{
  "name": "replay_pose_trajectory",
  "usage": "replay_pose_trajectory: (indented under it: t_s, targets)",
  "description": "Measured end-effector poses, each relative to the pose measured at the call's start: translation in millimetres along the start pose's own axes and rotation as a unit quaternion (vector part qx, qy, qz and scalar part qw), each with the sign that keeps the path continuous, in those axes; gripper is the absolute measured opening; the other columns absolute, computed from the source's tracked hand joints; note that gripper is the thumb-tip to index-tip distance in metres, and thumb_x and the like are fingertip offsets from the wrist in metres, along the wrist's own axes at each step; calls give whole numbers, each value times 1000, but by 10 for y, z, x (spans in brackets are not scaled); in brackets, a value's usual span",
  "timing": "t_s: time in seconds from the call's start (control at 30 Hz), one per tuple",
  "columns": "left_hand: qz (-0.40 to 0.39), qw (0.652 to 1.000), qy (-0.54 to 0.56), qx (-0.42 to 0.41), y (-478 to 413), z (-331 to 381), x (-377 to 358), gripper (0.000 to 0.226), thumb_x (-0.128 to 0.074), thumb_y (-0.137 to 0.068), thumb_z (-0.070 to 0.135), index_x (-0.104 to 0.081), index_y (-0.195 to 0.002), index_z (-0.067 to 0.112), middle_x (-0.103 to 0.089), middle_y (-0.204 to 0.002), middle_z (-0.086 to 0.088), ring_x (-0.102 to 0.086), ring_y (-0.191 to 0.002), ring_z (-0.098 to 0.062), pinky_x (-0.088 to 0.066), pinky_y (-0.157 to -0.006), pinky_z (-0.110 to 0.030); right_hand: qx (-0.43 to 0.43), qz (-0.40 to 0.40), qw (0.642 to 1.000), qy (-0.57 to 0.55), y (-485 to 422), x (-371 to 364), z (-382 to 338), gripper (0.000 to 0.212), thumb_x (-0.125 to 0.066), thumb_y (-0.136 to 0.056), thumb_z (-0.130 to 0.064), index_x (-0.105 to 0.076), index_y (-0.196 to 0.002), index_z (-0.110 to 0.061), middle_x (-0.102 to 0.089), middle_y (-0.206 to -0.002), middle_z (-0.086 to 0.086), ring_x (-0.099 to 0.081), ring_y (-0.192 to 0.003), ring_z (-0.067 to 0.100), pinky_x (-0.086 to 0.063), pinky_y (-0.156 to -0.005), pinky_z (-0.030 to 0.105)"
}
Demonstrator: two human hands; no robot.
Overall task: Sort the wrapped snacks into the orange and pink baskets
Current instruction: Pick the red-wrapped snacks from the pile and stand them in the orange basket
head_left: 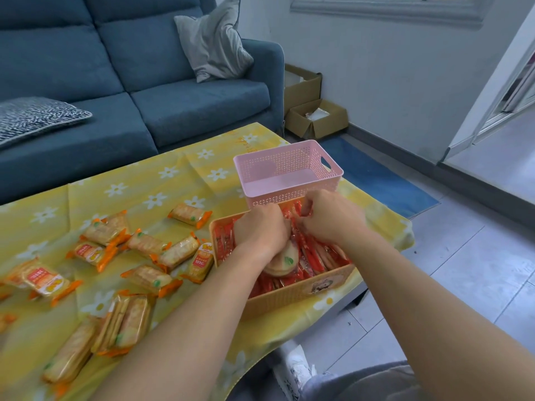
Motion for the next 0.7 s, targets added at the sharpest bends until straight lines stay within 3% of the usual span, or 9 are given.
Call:
replay_pose_trajectory:
  t_s: [0.13,0.27,0.37,0.43,0.5,0.57,0.63,0.7]
  targets:
    - [15,999,34,18,-26,63,53,28,-52,-96,42,-68,-92,18,-71,-94,-5,-67,-91,-33,-45,-63,-34,-16,5,1000,-1,-23,-9,54,8,-72,-82,-29,-64,-85,-28,-67,-94,-3,-64,-90,23,-54,-72,37]
    - [-9,1000,-9,18,-27,78,64,19,-56,-96,34,-67,-100,19,-70,-104,-6,-66,-98,-33,-44,-67,-35,-3,19,998,54,-32,-134,-39,9,-63,-84,-23,-56,-83,-28,-68,-98,1,-67,-96,30,-43,-72,36]
    - [-12,999,-44,-3,29,100,95,12,-52,-96,23,-63,-94,18,-70,-105,-9,-65,-96,-36,-40,-66,-36,11,22,996,87,-34,-168,-118,15,-56,-84,-15,-61,-92,-28,-68,-104,3,-68,-100,31,-38,-71,36]
    - [-13,999,-27,-15,81,117,121,15,-50,-98,30,-60,-94,20,-70,-105,-9,-65,-95,-36,-43,-67,-37,15,14,996,82,-16,-141,-116,13,-55,-85,-16,-62,-91,-26,-69,-104,4,-68,-100,32,-39,-70,36]
    - [-20,999,29,-20,149,64,165,26,-44,-100,45,-59,-101,23,-69,-107,-6,-64,-99,-33,-46,-72,-39,23,26,997,73,3,-73,-84,5,-56,-86,-24,-57,-82,-25,-70,-97,2,-67,-93,30,-42,-70,35]
    - [-38,995,72,-52,270,-8,216,32,-43,-98,55,-59,-108,29,-68,-113,1,-59,-107,-27,-48,-83,-41,27,56,998,31,28,28,-36,18,-53,-87,-28,-57,-73,-18,-68,-82,1,-66,-80,29,-51,-67,37]
    - [-83,990,60,-98,427,-84,206,37,-52,-90,59,-58,-117,36,-62,-122,8,-51,-117,-22,-42,-96,-43,36,68,996,-51,75,115,-11,26,-51,-88,-28,-58,-67,-15,-63,-67,2,-63,-67,27,-57,-61,44]
    - [-98,986,69,-119,552,-183,202,43,-64,-82,58,-57,-121,39,-59,-121,12,-48,-116,-18,-38,-98,-41,55,46,993,-92,154,147,-38,28,-53,-90,-28,-63,-68,-14,-63,-65,3,-62,-63,24,-57,-61,47]
Point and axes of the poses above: each hand's wrist, its own y-axis away from the middle knuckle, its own x-axis out of the back of the hand, z = x × y, the point moved 7 cm from there along -y, towards the middle knuckle
